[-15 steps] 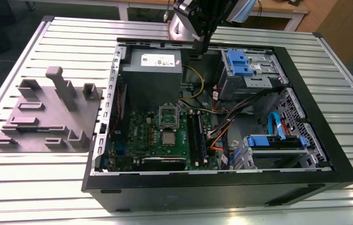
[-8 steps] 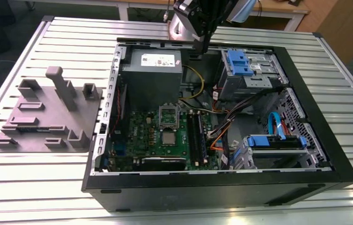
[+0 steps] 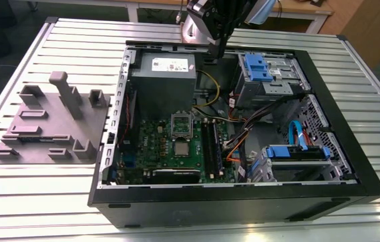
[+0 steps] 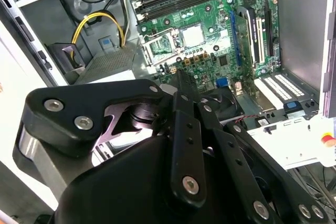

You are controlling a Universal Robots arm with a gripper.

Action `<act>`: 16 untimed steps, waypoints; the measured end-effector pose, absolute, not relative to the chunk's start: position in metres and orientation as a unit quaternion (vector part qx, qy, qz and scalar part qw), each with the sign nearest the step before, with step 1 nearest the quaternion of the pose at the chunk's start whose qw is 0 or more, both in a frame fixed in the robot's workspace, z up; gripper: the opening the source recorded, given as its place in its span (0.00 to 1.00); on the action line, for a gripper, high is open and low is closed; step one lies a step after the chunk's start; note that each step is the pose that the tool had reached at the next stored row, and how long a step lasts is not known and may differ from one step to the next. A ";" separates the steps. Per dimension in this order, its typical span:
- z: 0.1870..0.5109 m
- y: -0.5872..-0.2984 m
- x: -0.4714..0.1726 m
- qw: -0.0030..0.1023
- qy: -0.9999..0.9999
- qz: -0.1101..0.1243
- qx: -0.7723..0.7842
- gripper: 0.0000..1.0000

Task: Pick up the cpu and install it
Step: 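Close the cpu cover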

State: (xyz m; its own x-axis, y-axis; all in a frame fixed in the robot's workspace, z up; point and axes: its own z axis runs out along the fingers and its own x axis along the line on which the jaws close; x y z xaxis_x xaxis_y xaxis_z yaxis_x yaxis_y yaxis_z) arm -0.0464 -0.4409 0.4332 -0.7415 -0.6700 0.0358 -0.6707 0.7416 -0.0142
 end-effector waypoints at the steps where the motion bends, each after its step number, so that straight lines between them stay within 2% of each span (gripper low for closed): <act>1: 0.433 -0.441 -0.046 0.014 -0.933 0.013 0.359 0.10; 16: 0.433 -0.441 -0.046 0.018 -0.933 0.023 0.359 0.10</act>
State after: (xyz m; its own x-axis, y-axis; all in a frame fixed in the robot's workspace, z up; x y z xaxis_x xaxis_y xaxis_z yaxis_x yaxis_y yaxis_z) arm -0.0464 -0.4409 0.4332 -0.7415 -0.6691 0.0497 -0.6707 0.7411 -0.0297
